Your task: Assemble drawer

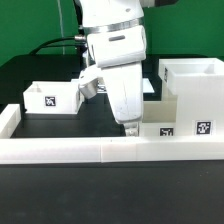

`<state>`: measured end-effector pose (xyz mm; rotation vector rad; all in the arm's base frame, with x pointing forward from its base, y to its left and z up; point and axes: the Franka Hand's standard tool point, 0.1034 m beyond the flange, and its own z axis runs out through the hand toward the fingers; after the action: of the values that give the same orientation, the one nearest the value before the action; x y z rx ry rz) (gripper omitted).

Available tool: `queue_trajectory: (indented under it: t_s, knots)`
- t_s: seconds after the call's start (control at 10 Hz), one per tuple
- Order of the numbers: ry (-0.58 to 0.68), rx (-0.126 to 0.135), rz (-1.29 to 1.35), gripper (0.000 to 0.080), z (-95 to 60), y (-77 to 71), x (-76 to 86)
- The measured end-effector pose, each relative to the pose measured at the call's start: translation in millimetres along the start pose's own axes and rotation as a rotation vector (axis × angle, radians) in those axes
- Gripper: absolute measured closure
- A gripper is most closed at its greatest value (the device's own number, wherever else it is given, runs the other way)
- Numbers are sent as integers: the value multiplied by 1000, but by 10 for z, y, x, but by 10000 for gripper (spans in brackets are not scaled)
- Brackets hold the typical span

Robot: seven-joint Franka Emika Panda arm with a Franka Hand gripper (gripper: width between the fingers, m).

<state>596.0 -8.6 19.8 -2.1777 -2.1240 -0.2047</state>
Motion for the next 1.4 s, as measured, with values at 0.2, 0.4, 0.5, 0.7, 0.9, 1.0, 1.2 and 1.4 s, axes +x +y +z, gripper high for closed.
queue_trajectory:
  t_s: [0.2, 0.4, 0.5, 0.7, 0.9, 1.0, 1.2, 1.4]
  knots:
    - [1, -3, -49, 151, 43, -22, 102]
    - [10, -4, -75, 151, 48, -3, 215]
    - [15, -3, -82, 151, 50, -1, 293]
    - [21, 9, -91, 151, 52, 4, 417]
    - [14, 13, -87, 151, 39, 29, 433]
    - [13, 14, -66, 151, 40, 29, 442]
    - [2, 5, -52, 151, 1, 51, 269]
    - [-15, -44, -13, 151, -108, 63, -99]
